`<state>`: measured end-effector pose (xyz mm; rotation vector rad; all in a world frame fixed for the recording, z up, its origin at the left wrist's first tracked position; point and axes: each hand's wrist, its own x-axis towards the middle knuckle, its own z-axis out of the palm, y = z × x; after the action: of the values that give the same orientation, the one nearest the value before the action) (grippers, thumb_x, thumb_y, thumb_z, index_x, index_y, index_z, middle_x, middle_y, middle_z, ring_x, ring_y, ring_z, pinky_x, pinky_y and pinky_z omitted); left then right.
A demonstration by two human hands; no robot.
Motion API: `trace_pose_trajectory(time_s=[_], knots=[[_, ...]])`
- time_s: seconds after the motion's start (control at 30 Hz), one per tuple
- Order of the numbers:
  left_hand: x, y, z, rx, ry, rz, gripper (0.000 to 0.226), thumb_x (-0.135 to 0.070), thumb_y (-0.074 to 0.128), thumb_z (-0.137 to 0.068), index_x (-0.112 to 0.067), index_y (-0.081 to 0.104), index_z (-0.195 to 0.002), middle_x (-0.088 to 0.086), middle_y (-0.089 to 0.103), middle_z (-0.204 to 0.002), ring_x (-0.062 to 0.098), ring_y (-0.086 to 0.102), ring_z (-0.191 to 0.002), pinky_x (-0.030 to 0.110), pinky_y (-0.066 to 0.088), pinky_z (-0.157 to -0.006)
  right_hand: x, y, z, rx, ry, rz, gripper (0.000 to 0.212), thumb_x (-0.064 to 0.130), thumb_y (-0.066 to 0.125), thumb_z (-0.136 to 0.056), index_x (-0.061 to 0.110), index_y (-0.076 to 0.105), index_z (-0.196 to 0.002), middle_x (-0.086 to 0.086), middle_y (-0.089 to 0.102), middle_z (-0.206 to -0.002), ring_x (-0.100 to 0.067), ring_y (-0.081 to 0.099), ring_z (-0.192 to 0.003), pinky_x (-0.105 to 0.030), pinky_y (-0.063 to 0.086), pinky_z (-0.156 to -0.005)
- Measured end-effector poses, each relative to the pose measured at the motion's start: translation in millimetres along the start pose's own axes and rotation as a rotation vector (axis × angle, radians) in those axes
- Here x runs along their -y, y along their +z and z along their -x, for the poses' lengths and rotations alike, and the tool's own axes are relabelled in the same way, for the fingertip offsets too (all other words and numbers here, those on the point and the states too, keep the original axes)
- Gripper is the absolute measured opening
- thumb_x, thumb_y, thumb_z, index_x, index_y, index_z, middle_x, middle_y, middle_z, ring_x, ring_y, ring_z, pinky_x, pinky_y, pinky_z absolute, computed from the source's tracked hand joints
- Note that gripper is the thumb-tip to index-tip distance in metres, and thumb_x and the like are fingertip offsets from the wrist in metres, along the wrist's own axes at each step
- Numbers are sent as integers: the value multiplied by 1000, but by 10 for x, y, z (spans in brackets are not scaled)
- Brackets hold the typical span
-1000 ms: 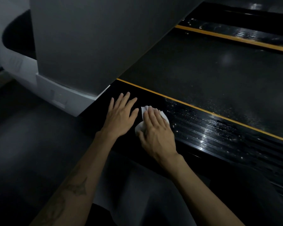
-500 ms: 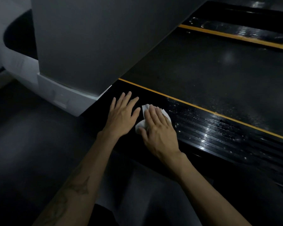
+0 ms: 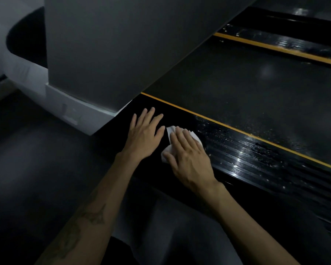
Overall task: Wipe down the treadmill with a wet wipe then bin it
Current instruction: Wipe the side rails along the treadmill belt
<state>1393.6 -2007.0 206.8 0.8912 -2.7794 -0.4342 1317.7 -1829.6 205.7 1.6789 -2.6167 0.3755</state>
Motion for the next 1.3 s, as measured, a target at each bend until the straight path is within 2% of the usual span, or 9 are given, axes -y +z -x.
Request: trace_pose_trajectory(time_s=[0.1, 0.3, 0.43, 0.53, 0.73, 0.9, 1.0, 1.13, 1.3], knots=[[-3, 2, -11, -10, 4, 2, 53, -42, 36, -109, -27, 33, -160, 2, 17, -172, 20, 5, -159, 46, 0, -128, -107, -23, 148, -2, 49, 19, 72, 57, 20, -104, 13, 32, -160, -5, 21, -168, -19, 13, -157, -37, 16, -128], [-38, -3, 6, 8, -12, 1, 54, -43, 35, -109, -28, 31, -161, 1, 14, -172, 18, 3, -159, 45, -2, -128, -38, -49, -256, 67, 133, -23, 91, 64, -7, -92, 11, 12, -164, -5, 4, -172, -19, -4, -159, -34, -3, -128], [-21, -26, -20, 2, -2, -4, 53, -42, 34, -110, -28, 31, -160, 1, 14, -172, 18, 3, -159, 44, -2, -128, 5, -51, -170, 39, 53, -68, 83, 63, 7, -99, 11, 20, -162, -6, 9, -171, -15, -5, -156, -32, -5, -127], [-25, -14, -14, -19, 2, -2, 53, -42, 37, -109, -26, 34, -159, 2, 18, -171, 20, 7, -159, 45, -1, -128, -89, -90, 64, 9, 65, -11, 75, 57, 16, -103, 11, 25, -161, -6, 15, -169, -17, 5, -157, -32, 2, -127], [-79, -13, -3, -6, -5, -8, 51, -40, 37, -109, -28, 36, -159, -2, 19, -171, 22, 7, -159, 51, 1, -127, -54, -87, -311, 84, 159, -41, 96, 65, -12, -89, 10, 11, -164, -6, 3, -172, -19, -4, -159, -34, -5, -128], [-60, 3, -9, -21, 13, -11, 50, -40, 35, -109, -29, 36, -158, -3, 20, -171, 20, 7, -159, 51, 1, -128, -61, -131, -92, 87, 53, -64, 74, 58, 14, -105, 12, 12, -164, -3, 0, -171, -15, -6, -158, -29, -8, -126], [-69, 2, -9, -27, 15, 6, 50, -39, 38, -109, -28, 38, -158, -2, 22, -170, 21, 8, -159, 51, 1, -127, -158, -129, 70, 16, 76, 5, 73, 54, 17, -105, 10, 19, -162, -5, 9, -170, -17, 3, -158, -30, -3, -127], [-92, -15, -18, -9, -1, 21, 49, -36, 38, -109, -28, 37, -158, -2, 20, -171, 20, 6, -159, 52, 0, -127, -173, -146, -269, 84, 136, -23, 67, 50, 13, -110, 9, 10, -163, -6, 1, -172, -17, -4, -158, -30, -8, -126], [-83, -7, -24, -9, -4, 16, 50, -35, 37, -110, -28, 36, -159, -2, 18, -171, 19, 5, -159, 53, -2, -127, -68, -88, -279, 96, 15, -24, 67, 49, 18, -109, 9, 12, -163, -7, 3, -171, -19, -3, -158, -31, -5, -127]])
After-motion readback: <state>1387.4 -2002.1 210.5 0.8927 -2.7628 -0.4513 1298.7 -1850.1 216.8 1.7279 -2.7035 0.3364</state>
